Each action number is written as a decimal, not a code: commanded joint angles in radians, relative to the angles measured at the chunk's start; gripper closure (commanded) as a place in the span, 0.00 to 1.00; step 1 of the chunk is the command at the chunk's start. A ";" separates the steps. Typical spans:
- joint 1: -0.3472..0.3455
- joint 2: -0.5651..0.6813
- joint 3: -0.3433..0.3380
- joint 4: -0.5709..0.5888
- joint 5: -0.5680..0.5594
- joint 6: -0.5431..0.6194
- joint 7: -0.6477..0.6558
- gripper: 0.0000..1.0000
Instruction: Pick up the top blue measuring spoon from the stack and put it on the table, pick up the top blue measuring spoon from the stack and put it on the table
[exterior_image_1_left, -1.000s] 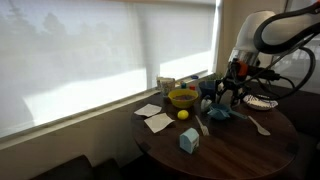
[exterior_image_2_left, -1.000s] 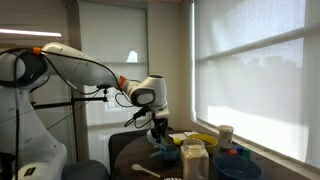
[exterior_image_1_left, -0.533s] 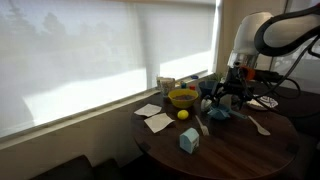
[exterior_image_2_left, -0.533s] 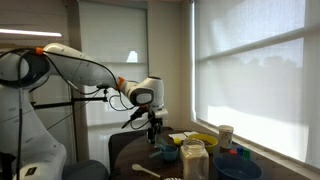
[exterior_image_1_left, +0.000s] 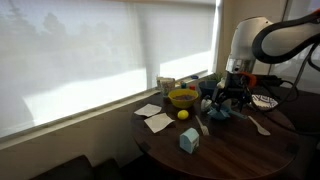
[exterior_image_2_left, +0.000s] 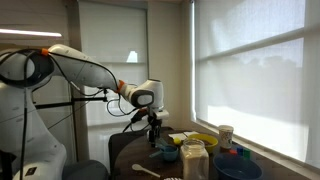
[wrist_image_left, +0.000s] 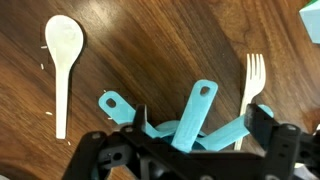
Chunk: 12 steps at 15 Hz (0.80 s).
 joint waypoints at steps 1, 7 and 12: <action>-0.004 0.014 0.016 -0.001 -0.032 0.006 -0.005 0.00; -0.008 0.026 0.012 -0.006 -0.044 0.005 -0.004 0.15; -0.008 0.040 0.010 -0.005 -0.042 0.014 0.003 0.34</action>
